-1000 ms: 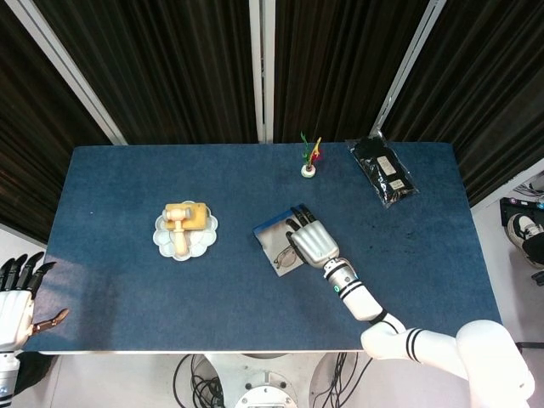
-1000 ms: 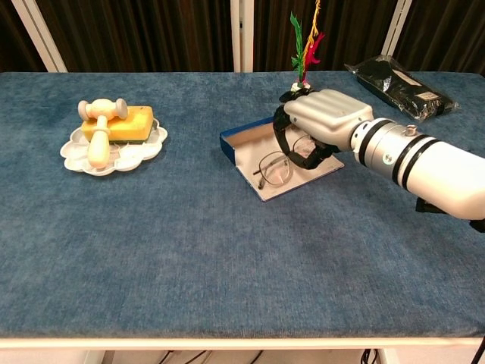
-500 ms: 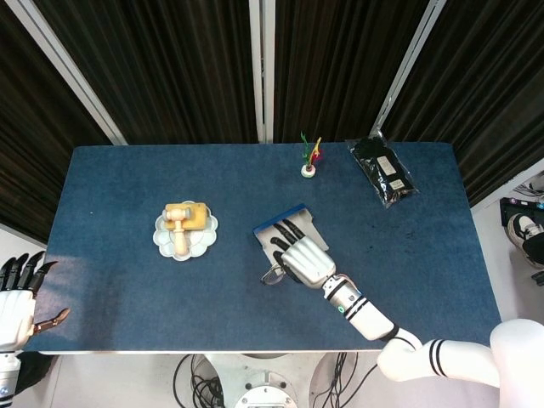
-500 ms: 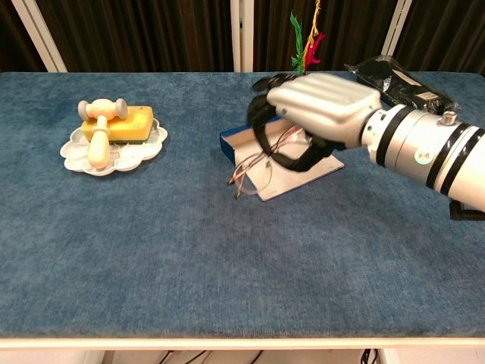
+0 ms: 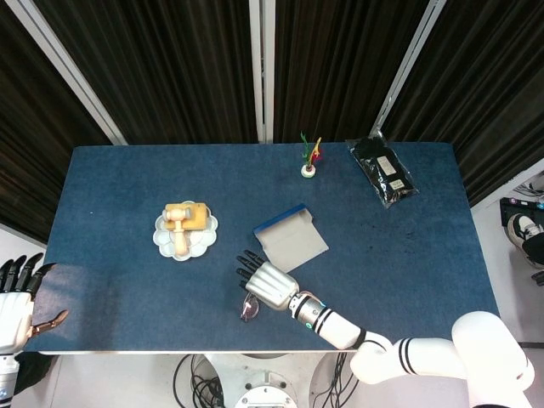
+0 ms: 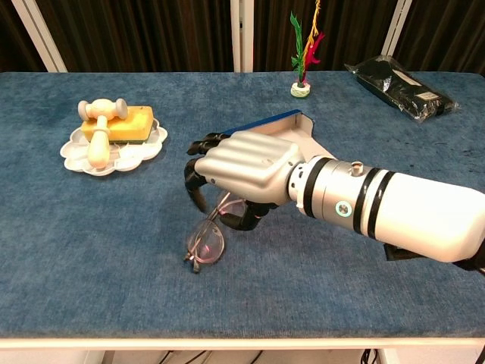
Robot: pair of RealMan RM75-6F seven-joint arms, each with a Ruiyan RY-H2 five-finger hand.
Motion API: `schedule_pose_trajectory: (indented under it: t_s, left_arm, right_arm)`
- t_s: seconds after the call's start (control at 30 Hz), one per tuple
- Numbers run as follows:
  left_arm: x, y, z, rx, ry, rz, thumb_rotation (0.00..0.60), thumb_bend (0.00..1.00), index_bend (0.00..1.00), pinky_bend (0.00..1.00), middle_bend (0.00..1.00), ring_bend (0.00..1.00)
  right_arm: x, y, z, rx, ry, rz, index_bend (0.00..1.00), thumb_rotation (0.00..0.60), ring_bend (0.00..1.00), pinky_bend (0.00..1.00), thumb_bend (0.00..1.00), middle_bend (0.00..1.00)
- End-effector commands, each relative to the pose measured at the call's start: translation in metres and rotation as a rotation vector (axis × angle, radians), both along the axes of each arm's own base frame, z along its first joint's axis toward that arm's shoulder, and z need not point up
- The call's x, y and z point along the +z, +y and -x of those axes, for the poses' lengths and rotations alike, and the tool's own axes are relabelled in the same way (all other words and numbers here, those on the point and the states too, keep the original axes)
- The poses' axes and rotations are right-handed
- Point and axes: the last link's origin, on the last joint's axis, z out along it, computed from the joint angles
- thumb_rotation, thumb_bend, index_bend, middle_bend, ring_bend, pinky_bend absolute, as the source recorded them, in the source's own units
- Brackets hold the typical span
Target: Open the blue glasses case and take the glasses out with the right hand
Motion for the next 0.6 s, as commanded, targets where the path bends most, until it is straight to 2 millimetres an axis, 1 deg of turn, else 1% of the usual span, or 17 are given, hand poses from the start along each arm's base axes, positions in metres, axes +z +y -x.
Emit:
schedule_pose_trajectory:
  t_s: [0.03, 0.07, 0.17, 0.27, 0.3, 0.33, 0.37, 0.43, 0.5, 0.53, 0.6]
  left_arm:
    - [0.0, 0.001, 0.0, -0.002, 0.001, 0.001, 0.6, 0.04, 0.21, 0.0, 0.07, 0.0]
    - [0.0, 0.001, 0.0, -0.003, 0.001, 0.001, 0.6, 0.04, 0.21, 0.0, 0.07, 0.0]
    - [0.001, 0.002, -0.001, -0.008, 0.002, 0.0, 0.6, 0.04, 0.21, 0.0, 0.07, 0.0]
    - [0.001, 0.002, 0.0, -0.008, 0.001, 0.004, 0.6, 0.04, 0.21, 0.0, 0.07, 0.0]
    - [0.0, 0.003, 0.0, -0.009, 0.001, 0.006, 0.6, 0.04, 0.21, 0.0, 0.07, 0.0]
    - [0.0, 0.004, 0.0, -0.011, 0.0, 0.007, 0.6, 0.04, 0.21, 0.0, 0.07, 0.0]
    - [0.0, 0.005, 0.0, -0.015, 0.0, 0.009, 0.6, 0.04, 0.21, 0.0, 0.07, 0.0]
    - [-0.001, 0.007, 0.0, -0.019, -0.003, 0.011, 0.6, 0.04, 0.21, 0.0, 0.07, 0.0]
    - [-0.002, 0.009, 0.0, -0.022, -0.008, 0.015, 0.6, 0.04, 0.21, 0.0, 0.07, 0.0]
    - [-0.004, 0.011, 0.001, -0.022, -0.012, 0.019, 0.6, 0.04, 0.21, 0.0, 0.07, 0.0]
    - [-0.005, 0.014, 0.002, -0.02, -0.013, 0.026, 0.6, 0.04, 0.21, 0.0, 0.07, 0.0]
  right_arm:
    - [0.003, 0.002, -0.002, 0.008, -0.009, 0.005, 0.0, 0.6, 0.0, 0.0, 0.24, 0.12]
    - [0.007, 0.002, -0.001, 0.009, -0.015, 0.01, 0.0, 0.6, 0.0, 0.0, 0.24, 0.11]
    - [0.029, 0.001, 0.006, -0.002, -0.047, 0.058, 0.0, 0.6, 0.0, 0.0, 0.24, 0.1]
    - [0.066, -0.003, 0.028, -0.058, -0.087, 0.156, 0.0, 0.6, 0.0, 0.0, 0.25, 0.1]
    - [0.084, -0.004, 0.04, -0.089, -0.098, 0.205, 0.0, 0.6, 0.0, 0.0, 0.26, 0.1]
    - [0.097, -0.005, 0.051, -0.115, -0.103, 0.241, 0.0, 0.6, 0.0, 0.0, 0.27, 0.1]
    - [0.114, -0.004, 0.065, -0.151, -0.108, 0.29, 0.0, 0.6, 0.0, 0.0, 0.27, 0.1]
    - [0.139, 0.001, 0.087, -0.205, -0.117, 0.357, 0.0, 0.6, 0.0, 0.0, 0.28, 0.1]
    - [0.161, 0.009, 0.107, -0.257, -0.134, 0.416, 0.0, 0.6, 0.0, 0.0, 0.29, 0.1]
    - [0.175, 0.015, 0.121, -0.289, -0.146, 0.452, 0.0, 0.6, 0.0, 0.0, 0.29, 0.1]
    - [0.193, 0.027, 0.14, -0.336, -0.161, 0.502, 0.0, 0.6, 0.0, 0.0, 0.29, 0.1]
